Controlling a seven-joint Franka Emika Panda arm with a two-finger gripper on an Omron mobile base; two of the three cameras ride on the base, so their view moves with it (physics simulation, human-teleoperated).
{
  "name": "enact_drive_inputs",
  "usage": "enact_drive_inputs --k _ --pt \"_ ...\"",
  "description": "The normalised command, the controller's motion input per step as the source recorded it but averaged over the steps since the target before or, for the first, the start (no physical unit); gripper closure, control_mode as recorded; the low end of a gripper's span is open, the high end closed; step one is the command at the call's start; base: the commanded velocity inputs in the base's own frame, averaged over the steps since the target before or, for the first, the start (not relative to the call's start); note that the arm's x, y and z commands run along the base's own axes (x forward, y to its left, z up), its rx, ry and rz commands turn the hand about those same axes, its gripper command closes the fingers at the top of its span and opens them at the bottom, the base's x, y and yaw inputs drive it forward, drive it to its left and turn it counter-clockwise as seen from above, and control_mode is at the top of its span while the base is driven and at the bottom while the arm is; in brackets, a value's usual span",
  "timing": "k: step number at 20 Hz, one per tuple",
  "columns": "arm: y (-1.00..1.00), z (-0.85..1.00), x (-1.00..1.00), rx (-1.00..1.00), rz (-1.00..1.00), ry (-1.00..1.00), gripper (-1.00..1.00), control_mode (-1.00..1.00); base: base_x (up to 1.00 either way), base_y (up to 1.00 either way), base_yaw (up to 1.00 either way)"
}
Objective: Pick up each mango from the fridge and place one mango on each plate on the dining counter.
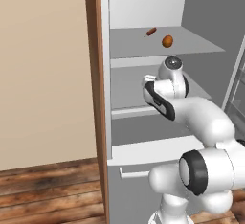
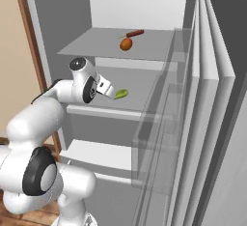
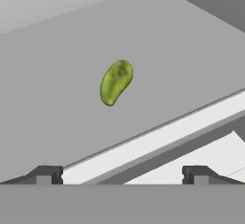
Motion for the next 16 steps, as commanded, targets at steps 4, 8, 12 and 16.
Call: enact_drive_inputs --k 4,8,12,16 --pt "-0.14 -0.26 0.21 0.0 -0.02 0.0 -1.0 -1.0 0.0 0.0 0.0" --pt "-0.23 -0.25 0.25 0.01 0.0 0.0 -1.0 -1.0 0.0 0.0 0.0" --pt "-0.23 -0.1 0.29 0.03 0.0 0.0 -1.0 -1.0 0.0 0.0 0.0" --pt "-0.08 -0.12 0.37 0.02 0.0 0.01 -1.0 -1.0 0.0 0.0 0.0"
